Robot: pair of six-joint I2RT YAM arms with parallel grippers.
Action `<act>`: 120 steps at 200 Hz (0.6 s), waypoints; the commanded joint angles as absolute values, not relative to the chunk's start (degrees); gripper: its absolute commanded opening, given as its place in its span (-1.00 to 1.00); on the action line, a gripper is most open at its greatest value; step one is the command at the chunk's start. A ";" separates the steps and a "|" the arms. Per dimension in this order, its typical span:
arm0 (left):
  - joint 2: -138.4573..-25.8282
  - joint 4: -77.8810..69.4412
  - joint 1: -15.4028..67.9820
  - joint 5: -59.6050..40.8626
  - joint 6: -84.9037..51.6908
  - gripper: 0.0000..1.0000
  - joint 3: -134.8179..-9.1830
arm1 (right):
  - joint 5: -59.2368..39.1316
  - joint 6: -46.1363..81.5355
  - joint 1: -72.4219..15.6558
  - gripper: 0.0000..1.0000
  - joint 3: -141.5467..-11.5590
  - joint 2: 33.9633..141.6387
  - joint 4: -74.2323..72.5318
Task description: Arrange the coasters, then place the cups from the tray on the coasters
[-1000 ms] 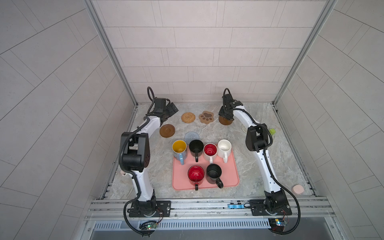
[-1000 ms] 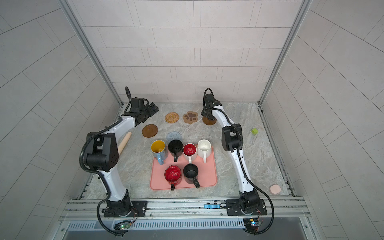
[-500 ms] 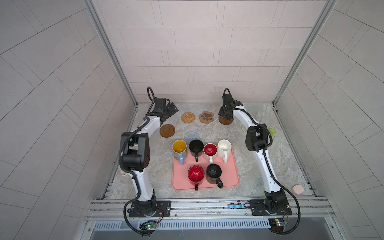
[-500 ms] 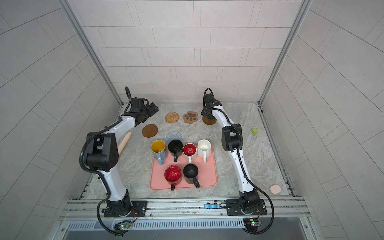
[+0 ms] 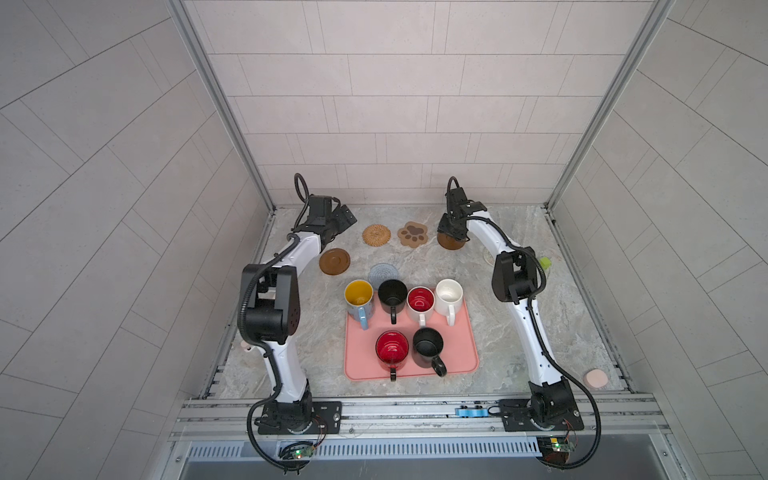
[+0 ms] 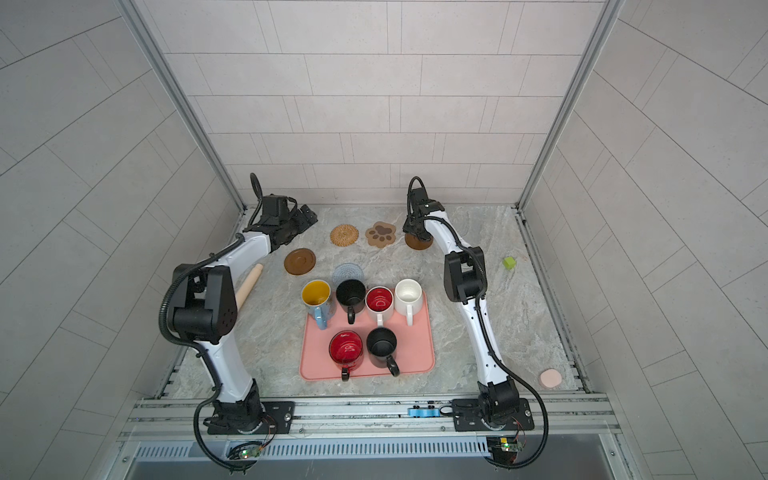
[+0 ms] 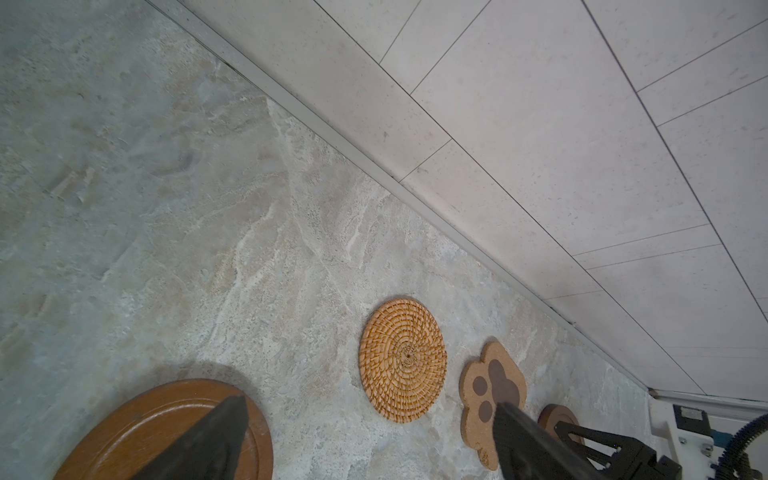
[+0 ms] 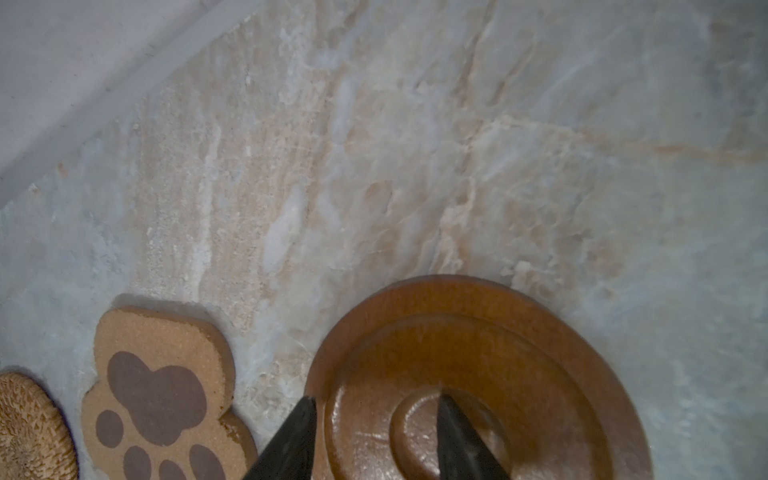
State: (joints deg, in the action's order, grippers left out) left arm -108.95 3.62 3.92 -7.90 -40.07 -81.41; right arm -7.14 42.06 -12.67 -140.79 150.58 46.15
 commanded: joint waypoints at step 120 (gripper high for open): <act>-106.87 2.43 3.87 -7.85 -40.25 1.00 -80.64 | -7.61 42.98 -10.20 0.00 -106.67 127.34 37.36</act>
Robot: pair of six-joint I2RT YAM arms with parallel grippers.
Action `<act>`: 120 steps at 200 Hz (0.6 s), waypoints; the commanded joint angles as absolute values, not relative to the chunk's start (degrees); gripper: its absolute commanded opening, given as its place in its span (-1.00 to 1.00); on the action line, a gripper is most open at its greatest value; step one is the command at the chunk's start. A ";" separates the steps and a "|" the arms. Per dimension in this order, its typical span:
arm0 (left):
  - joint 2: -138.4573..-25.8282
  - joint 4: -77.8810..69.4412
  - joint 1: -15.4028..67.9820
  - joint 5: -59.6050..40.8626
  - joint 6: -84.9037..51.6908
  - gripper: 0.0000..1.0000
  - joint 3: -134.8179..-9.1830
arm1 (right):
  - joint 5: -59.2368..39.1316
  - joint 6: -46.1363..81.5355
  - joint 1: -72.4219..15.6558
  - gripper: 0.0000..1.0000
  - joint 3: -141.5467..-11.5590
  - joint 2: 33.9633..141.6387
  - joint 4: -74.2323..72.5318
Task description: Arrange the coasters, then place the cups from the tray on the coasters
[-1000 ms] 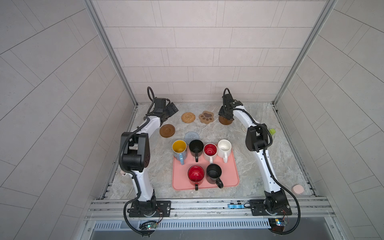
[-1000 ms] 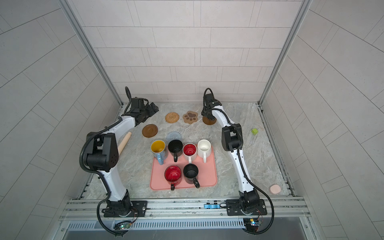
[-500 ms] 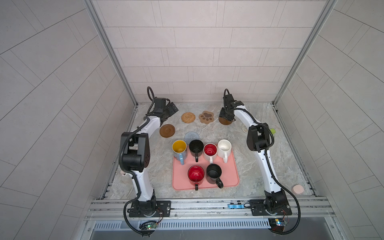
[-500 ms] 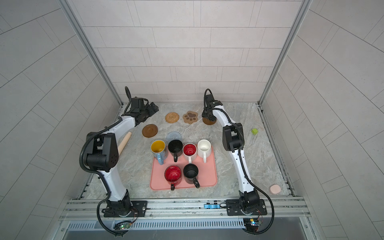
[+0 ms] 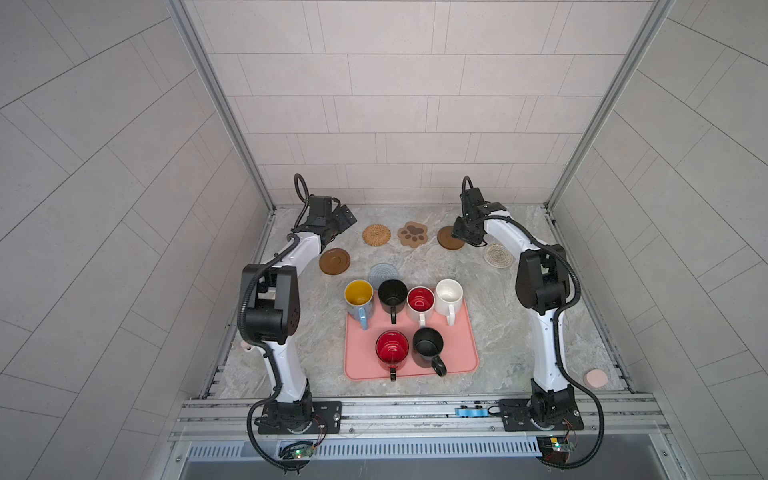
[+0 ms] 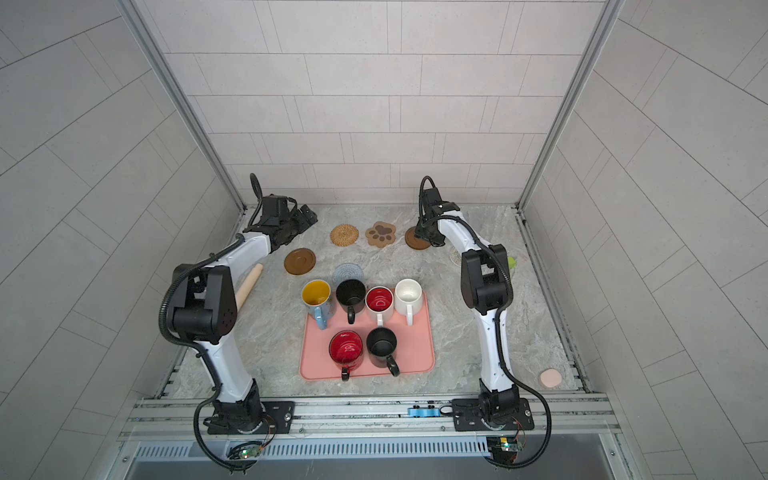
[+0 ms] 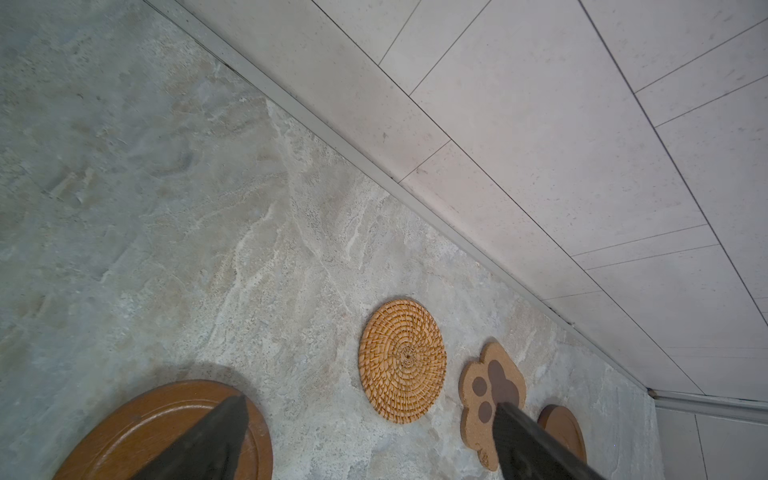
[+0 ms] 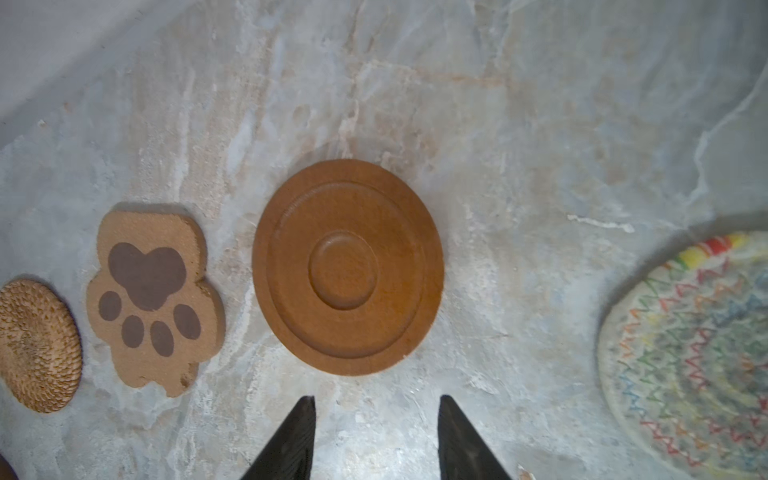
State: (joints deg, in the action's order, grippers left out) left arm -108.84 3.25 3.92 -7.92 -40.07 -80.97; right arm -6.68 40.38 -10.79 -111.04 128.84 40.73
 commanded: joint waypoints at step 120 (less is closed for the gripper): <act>-106.45 3.17 3.93 -7.28 -39.81 1.00 -80.77 | -8.73 46.31 -10.11 -0.01 -106.11 131.57 32.71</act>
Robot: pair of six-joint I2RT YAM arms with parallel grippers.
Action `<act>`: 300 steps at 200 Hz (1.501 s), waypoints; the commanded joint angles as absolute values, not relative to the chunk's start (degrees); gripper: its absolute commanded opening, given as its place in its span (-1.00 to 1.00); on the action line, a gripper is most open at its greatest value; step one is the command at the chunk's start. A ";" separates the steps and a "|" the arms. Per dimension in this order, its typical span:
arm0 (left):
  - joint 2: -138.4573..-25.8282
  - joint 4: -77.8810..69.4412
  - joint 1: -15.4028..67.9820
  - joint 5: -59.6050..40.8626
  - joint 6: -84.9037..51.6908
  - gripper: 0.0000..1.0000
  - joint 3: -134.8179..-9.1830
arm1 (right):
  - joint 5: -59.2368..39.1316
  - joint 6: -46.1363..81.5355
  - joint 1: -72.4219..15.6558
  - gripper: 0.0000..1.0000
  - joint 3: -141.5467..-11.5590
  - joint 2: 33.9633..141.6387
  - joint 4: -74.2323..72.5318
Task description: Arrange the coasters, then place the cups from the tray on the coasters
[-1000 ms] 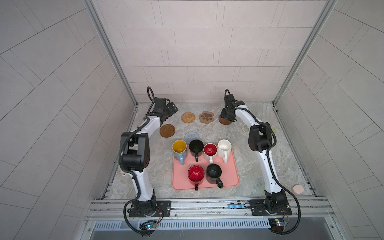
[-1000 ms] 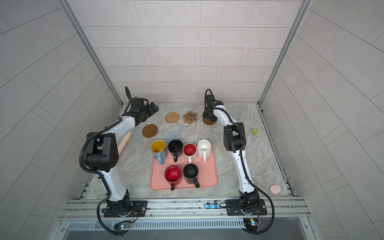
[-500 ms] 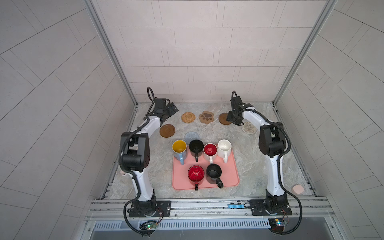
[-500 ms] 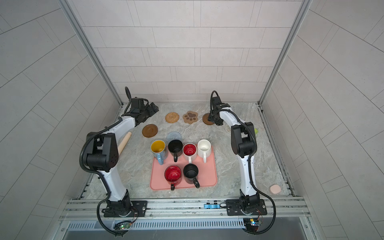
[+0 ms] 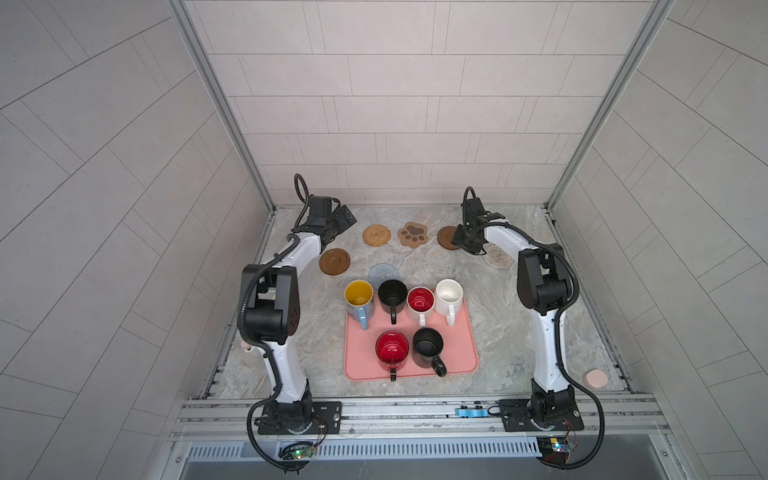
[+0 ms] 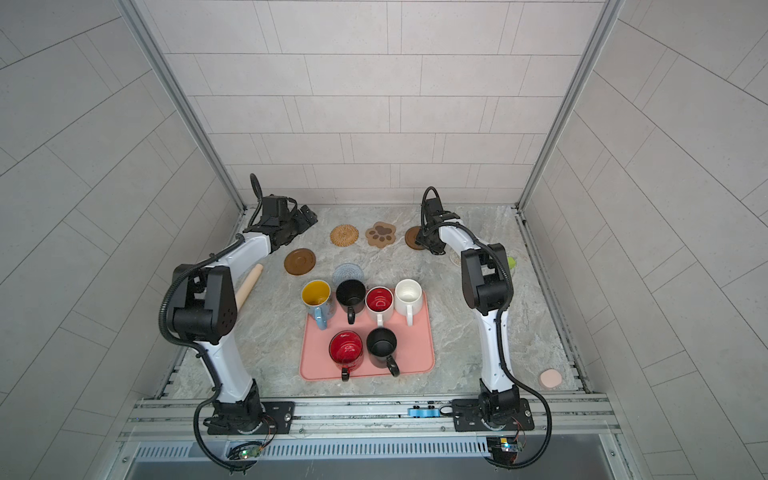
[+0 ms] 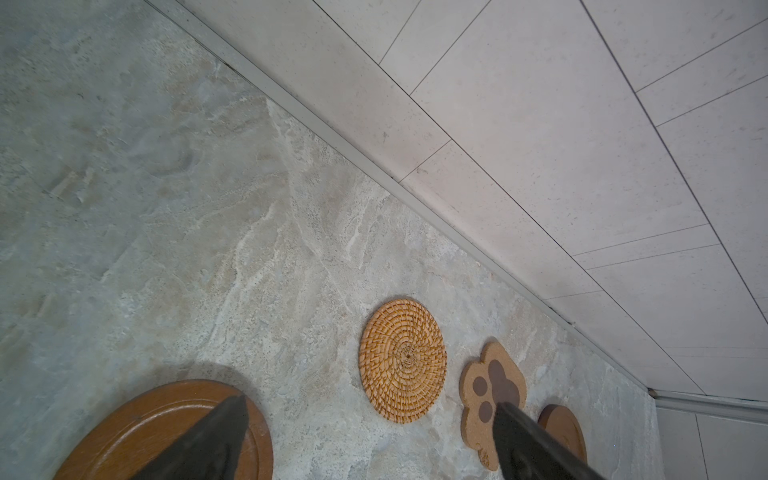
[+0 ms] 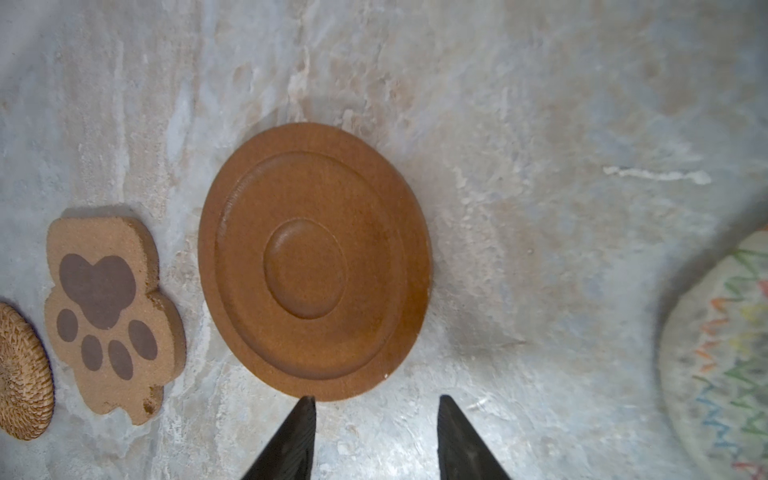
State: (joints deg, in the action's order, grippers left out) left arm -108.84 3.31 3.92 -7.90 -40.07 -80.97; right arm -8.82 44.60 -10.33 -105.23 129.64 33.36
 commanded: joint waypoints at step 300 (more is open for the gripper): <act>-106.66 3.78 3.99 -7.29 -39.20 1.00 -82.10 | -9.23 47.29 -9.93 -0.13 -113.64 134.69 34.05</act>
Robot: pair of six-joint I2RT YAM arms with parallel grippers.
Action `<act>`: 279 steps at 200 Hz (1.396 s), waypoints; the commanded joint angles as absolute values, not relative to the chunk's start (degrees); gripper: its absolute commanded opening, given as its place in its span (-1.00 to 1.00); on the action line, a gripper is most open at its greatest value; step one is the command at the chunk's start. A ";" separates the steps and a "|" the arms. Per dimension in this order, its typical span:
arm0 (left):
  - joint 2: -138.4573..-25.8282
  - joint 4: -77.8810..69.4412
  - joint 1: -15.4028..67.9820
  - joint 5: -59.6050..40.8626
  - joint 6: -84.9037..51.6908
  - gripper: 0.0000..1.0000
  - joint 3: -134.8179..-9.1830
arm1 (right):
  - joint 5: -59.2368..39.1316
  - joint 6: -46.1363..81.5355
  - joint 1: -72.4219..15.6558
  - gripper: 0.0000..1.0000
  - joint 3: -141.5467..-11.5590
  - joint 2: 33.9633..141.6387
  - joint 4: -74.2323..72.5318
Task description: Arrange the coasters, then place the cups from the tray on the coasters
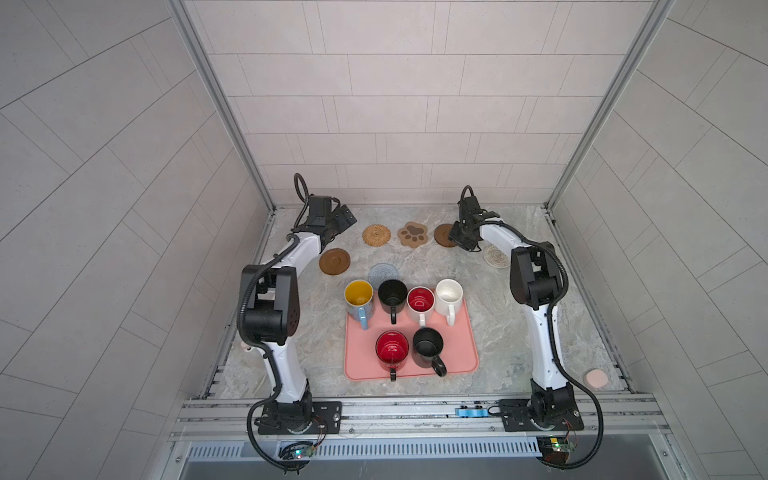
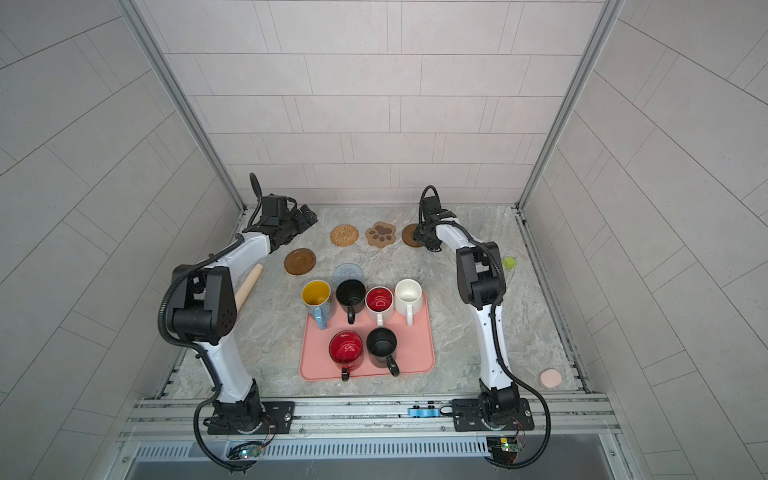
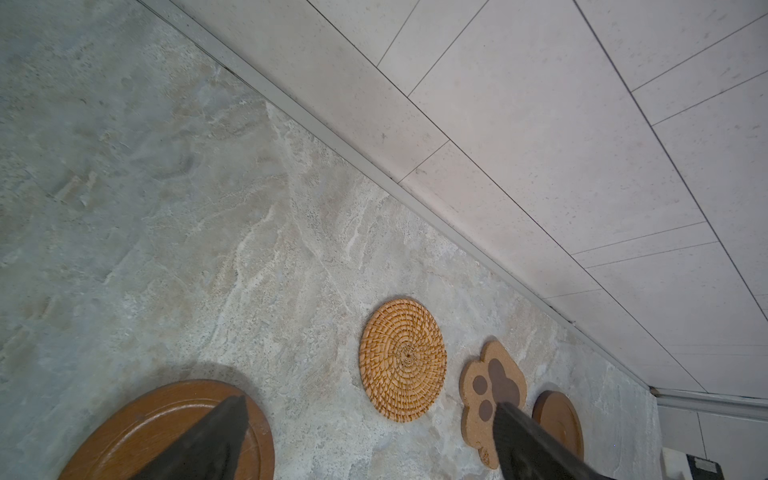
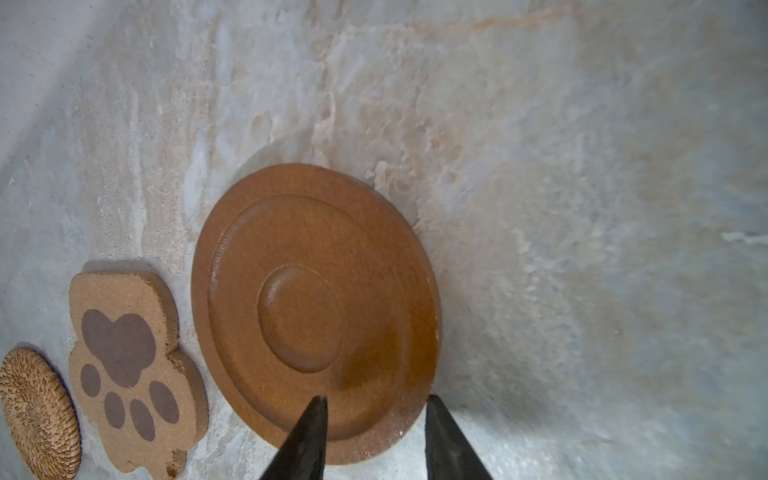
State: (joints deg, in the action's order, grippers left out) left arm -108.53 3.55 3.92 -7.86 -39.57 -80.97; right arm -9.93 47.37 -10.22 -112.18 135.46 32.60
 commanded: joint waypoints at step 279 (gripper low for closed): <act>-126.00 54.63 3.08 -18.38 -25.74 0.62 -106.47 | -6.76 45.52 -7.59 0.05 -105.28 123.84 35.40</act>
